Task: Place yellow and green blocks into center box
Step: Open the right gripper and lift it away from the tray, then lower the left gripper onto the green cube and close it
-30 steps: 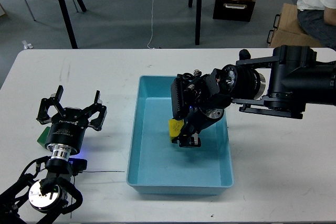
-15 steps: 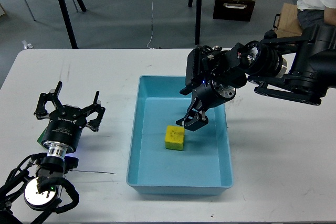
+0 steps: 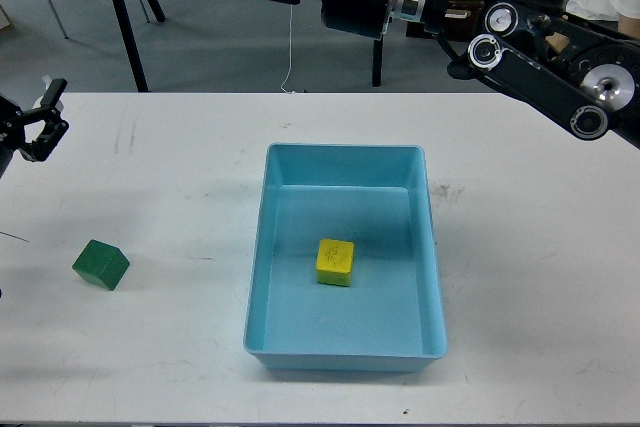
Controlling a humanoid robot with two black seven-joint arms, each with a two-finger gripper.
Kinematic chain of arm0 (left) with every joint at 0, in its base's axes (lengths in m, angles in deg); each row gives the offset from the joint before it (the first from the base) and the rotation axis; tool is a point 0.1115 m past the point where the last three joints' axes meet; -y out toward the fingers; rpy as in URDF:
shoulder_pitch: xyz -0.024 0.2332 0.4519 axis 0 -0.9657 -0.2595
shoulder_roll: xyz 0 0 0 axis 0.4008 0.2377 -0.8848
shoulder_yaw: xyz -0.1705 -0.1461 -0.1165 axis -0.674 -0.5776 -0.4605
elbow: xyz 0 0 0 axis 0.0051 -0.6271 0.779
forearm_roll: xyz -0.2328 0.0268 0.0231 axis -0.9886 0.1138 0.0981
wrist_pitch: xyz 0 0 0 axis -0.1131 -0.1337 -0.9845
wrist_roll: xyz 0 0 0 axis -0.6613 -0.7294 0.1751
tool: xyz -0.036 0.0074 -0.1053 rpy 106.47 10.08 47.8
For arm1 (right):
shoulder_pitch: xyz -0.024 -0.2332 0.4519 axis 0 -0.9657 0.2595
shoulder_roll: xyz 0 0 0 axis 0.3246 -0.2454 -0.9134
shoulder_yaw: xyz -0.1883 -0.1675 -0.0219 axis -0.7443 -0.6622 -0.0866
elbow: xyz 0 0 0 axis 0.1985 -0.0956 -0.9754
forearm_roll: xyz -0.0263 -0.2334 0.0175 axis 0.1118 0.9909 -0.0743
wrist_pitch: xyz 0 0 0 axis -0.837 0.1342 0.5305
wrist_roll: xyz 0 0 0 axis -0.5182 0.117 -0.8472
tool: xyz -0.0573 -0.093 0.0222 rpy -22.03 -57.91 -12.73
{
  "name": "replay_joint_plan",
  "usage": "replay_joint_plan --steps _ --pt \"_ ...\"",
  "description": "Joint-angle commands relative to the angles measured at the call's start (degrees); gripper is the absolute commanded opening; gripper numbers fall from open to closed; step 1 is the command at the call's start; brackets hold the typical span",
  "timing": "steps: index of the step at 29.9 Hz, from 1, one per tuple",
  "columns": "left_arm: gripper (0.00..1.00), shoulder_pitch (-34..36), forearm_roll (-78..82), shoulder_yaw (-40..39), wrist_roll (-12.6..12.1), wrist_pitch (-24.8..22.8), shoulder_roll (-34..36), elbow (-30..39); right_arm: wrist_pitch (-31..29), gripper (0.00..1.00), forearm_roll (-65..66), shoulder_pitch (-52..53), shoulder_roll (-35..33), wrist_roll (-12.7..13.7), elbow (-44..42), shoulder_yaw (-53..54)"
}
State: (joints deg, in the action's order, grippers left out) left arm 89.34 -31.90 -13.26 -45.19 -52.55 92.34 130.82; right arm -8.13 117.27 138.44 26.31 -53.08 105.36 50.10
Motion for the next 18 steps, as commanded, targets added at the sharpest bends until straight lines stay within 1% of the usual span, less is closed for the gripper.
replay_joint_plan --steps 1,3,7,11,14,18 --pt "1.00 3.6 19.8 -0.2 0.0 -0.2 3.3 -0.4 0.1 0.98 -4.6 -7.9 -0.6 0.0 1.7 7.1" --pt "1.00 4.4 33.4 -0.4 0.0 -0.1 4.0 -0.4 0.1 0.98 -4.5 -11.6 -1.8 0.0 4.1 10.5" --pt "1.00 4.7 58.3 -0.5 0.0 -0.2 6.0 0.5 0.1 0.99 -4.5 -21.5 -6.7 0.0 10.9 14.8" --pt "1.00 4.5 79.4 -0.1 0.0 -0.2 9.9 5.3 0.1 0.99 -4.5 -32.3 -11.8 0.0 18.1 20.7" --pt "1.00 3.7 87.0 0.5 0.0 -0.8 11.9 9.7 0.1 0.99 -4.6 -38.5 -13.9 0.0 22.0 26.0" --pt "1.00 5.1 95.3 6.0 0.0 -4.3 14.9 12.1 0.1 0.99 -4.8 -46.3 -14.5 0.0 24.4 32.7"
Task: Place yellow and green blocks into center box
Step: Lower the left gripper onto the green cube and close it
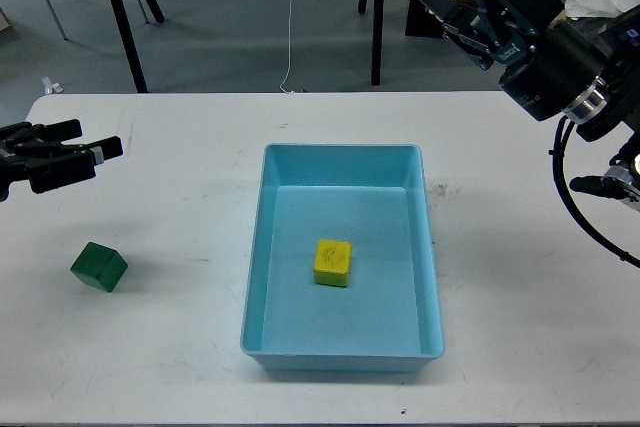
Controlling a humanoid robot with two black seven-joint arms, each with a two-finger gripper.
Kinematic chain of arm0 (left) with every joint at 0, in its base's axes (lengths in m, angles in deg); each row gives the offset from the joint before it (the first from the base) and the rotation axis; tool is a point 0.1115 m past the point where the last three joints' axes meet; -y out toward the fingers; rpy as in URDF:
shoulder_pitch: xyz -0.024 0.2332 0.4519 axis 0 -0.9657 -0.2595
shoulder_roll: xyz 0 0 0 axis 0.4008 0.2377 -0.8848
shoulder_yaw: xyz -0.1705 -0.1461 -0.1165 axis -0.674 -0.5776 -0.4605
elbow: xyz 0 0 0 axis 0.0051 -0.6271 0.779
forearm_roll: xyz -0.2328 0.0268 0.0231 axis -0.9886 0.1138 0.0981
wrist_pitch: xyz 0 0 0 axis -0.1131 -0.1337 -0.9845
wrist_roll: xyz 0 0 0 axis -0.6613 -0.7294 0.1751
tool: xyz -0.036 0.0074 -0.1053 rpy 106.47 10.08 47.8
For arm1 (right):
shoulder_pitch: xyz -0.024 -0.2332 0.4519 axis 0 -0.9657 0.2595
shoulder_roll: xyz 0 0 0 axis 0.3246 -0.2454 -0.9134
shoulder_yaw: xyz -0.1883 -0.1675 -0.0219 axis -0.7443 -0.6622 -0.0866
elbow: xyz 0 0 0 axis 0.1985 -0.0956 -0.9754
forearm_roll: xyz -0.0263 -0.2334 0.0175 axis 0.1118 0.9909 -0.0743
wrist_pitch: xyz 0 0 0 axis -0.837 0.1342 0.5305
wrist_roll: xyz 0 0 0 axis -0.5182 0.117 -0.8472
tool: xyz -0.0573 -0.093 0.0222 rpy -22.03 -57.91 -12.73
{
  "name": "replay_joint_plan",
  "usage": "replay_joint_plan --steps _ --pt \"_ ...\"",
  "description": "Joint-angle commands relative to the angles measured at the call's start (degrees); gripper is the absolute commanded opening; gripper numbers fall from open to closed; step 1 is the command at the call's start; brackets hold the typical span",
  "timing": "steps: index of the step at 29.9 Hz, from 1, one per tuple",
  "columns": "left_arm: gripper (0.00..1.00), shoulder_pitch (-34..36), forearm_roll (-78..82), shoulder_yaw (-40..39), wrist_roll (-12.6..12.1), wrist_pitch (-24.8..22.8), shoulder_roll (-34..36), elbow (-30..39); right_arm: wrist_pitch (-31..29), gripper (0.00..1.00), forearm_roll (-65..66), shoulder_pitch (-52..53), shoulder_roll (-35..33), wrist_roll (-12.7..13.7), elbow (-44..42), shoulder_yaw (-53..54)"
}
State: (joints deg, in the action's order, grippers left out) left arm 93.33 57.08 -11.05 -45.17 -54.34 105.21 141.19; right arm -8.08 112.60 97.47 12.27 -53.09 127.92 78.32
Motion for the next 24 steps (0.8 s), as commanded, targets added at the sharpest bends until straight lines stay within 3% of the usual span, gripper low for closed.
replay_joint_plan --steps 1,5,12,24 --pt "1.00 2.4 9.0 5.0 0.0 -3.7 2.0 1.9 0.0 0.99 -0.2 -7.5 -0.5 0.0 2.6 6.1" --pt "1.00 6.4 15.6 10.4 0.0 -9.7 0.6 1.2 0.1 0.99 -0.3 -15.4 -0.4 0.0 3.7 10.7" --pt "1.00 8.4 17.2 15.4 0.0 -9.7 -3.7 -5.6 3.2 0.99 -0.5 -22.4 -0.4 0.0 3.4 15.8" --pt "1.00 8.5 21.0 16.8 0.0 -9.7 -7.4 -11.9 5.8 0.99 -1.1 -24.7 -0.1 0.0 3.3 16.6"
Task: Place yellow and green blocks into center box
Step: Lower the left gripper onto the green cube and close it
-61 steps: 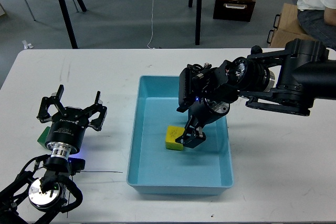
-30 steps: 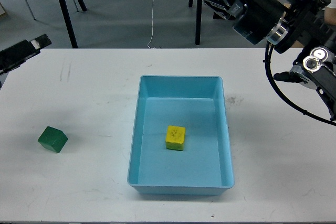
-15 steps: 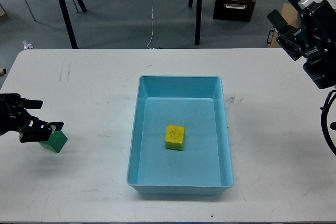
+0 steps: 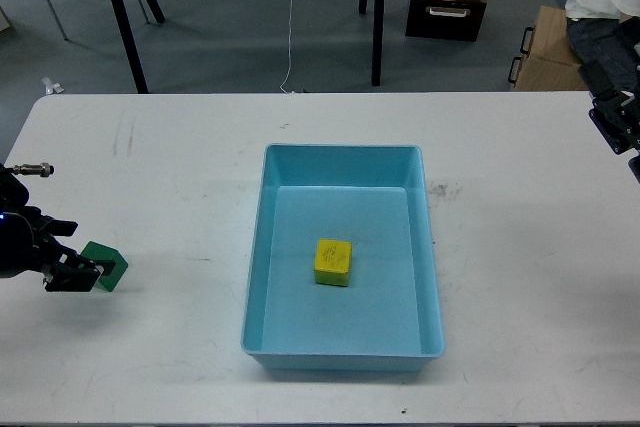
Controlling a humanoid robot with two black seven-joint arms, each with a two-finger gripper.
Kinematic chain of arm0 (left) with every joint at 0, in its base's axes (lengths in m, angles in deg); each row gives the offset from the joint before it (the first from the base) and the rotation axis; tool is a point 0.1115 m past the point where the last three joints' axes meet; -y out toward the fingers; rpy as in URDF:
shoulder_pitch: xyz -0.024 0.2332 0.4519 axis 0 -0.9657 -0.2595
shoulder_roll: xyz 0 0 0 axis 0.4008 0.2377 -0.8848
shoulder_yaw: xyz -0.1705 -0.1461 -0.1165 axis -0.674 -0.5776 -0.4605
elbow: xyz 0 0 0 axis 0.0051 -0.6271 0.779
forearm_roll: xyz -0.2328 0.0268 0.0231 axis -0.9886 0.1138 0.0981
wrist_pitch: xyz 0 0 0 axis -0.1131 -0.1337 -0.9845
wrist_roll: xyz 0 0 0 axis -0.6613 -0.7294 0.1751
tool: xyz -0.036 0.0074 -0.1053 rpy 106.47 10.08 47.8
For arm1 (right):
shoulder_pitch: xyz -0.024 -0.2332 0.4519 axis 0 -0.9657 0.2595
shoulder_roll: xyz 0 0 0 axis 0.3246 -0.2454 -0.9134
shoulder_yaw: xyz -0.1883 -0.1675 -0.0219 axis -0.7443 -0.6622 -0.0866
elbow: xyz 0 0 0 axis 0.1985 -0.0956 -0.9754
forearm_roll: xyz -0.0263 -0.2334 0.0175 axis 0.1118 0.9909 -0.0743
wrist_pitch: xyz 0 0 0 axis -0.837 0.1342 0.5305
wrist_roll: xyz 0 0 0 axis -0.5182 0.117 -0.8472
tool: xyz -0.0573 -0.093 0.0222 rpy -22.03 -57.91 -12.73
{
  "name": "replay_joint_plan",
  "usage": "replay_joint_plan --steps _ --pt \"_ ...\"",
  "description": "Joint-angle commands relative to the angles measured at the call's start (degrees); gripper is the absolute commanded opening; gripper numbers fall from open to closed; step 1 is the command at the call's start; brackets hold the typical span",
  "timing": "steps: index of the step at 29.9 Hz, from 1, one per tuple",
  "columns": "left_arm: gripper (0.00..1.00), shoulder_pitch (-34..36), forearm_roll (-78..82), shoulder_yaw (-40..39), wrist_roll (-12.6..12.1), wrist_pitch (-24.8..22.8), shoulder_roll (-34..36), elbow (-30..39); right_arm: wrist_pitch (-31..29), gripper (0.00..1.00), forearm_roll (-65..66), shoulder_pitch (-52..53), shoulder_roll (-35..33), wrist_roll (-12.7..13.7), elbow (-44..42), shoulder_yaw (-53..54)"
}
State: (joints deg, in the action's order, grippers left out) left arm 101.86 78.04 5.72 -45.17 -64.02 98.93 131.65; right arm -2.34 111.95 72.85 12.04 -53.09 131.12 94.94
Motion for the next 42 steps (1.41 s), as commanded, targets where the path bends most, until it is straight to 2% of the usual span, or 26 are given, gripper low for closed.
replay_joint_plan --steps 1,6,16,21,24,28,33,36,38,42 --pt "1.00 0.0 0.1 0.1 0.0 0.0 -1.6 -3.1 0.1 0.99 -0.6 -0.1 0.1 0.0 0.1 0.0" --pt "1.00 0.0 0.1 0.1 0.0 0.0 -3.0 -6.3 0.1 0.99 -0.7 -0.5 0.3 0.0 0.1 0.0" --pt "0.99 -0.1 0.1 0.5 0.0 0.0 -4.3 -7.6 0.1 0.99 -0.7 -0.5 0.7 0.0 0.2 0.0" --pt "0.94 0.0 0.1 3.4 0.0 0.0 -4.7 -8.2 1.4 0.99 -0.7 -0.5 0.7 0.0 0.2 0.0" --pt "0.87 0.0 0.1 3.5 0.0 0.0 -5.1 -8.8 1.6 0.99 -0.7 -0.7 0.8 0.0 0.2 0.0" --pt "0.72 0.4 0.1 3.4 0.0 0.0 -6.0 -10.0 1.6 0.99 -0.7 -0.9 0.7 0.0 0.3 0.0" --pt "0.68 0.9 0.1 3.5 0.0 0.0 -7.2 -11.0 1.6 0.99 -0.7 -1.2 0.7 0.0 0.3 0.0" --pt "0.53 1.2 0.1 3.4 0.0 0.0 -8.3 -12.2 1.6 0.99 -0.7 -1.4 0.7 0.0 0.3 0.0" --pt "0.48 1.2 0.1 3.4 0.0 1.1 -8.4 -12.5 1.6 0.99 -0.7 -1.4 0.8 0.0 0.3 0.0" --pt "0.27 1.0 0.1 3.5 0.0 3.4 -8.3 -12.5 1.6 0.99 -0.7 -1.6 0.8 0.0 0.3 0.1"
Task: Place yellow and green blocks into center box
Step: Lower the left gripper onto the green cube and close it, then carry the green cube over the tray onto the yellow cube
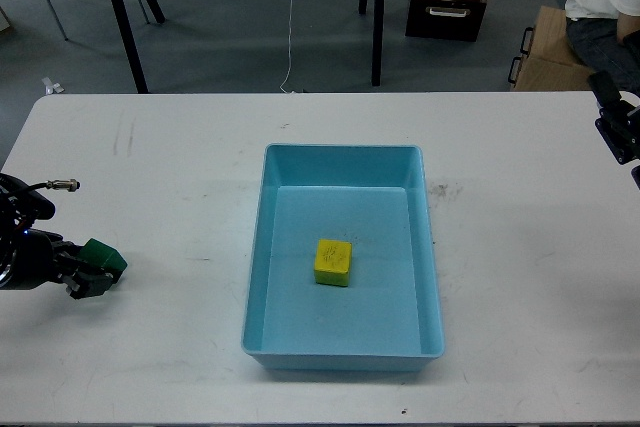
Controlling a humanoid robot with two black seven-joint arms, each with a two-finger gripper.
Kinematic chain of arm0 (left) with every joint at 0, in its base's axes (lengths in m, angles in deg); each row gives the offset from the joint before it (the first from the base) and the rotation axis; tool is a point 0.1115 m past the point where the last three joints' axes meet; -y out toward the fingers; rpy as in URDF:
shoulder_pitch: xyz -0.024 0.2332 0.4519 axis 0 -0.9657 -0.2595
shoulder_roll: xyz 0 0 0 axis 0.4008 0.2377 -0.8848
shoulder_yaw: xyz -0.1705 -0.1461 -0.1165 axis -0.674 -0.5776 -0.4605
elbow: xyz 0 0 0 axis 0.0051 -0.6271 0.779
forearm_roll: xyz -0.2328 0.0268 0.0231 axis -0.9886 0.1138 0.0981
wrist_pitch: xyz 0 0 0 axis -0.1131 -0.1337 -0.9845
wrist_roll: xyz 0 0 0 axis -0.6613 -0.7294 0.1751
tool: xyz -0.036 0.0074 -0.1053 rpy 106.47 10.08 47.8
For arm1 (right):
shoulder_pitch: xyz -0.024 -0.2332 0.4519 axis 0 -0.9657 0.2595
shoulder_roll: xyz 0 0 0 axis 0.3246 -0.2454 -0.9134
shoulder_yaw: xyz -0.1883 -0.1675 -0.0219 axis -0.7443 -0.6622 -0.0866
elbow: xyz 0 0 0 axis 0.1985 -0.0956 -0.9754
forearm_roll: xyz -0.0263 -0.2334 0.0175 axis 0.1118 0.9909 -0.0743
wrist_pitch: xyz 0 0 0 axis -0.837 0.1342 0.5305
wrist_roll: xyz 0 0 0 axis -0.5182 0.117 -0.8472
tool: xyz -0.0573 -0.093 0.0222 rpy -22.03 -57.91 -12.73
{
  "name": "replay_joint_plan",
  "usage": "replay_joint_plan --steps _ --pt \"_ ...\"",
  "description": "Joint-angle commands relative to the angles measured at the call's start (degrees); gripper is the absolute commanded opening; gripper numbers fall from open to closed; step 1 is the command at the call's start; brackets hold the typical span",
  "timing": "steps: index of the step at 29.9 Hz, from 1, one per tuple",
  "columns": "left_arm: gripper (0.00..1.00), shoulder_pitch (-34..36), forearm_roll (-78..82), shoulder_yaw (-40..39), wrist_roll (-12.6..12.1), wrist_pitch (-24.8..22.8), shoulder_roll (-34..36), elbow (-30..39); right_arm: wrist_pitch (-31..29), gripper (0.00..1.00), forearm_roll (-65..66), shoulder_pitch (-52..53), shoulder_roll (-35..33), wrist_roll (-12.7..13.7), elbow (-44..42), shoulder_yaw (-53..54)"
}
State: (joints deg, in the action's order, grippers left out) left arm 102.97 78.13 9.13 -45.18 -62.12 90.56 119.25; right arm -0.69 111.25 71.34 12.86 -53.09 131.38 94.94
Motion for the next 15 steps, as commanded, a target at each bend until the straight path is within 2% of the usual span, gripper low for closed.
replay_joint_plan --steps 1,5,15 --pt "0.23 -0.1 0.0 0.1 0.0 1.9 0.2 -0.1 0.0 0.99 0.0 0.0 0.0 0.0 0.0 0.3" --pt "0.18 0.8 0.0 -0.1 0.0 3.2 0.6 -0.1 0.1 0.99 0.0 0.0 0.0 0.0 -0.4 2.5" --pt "0.19 13.4 -3.8 -0.5 0.0 3.5 2.1 2.8 4.7 0.99 0.1 -1.8 -0.9 0.0 -5.3 4.9"
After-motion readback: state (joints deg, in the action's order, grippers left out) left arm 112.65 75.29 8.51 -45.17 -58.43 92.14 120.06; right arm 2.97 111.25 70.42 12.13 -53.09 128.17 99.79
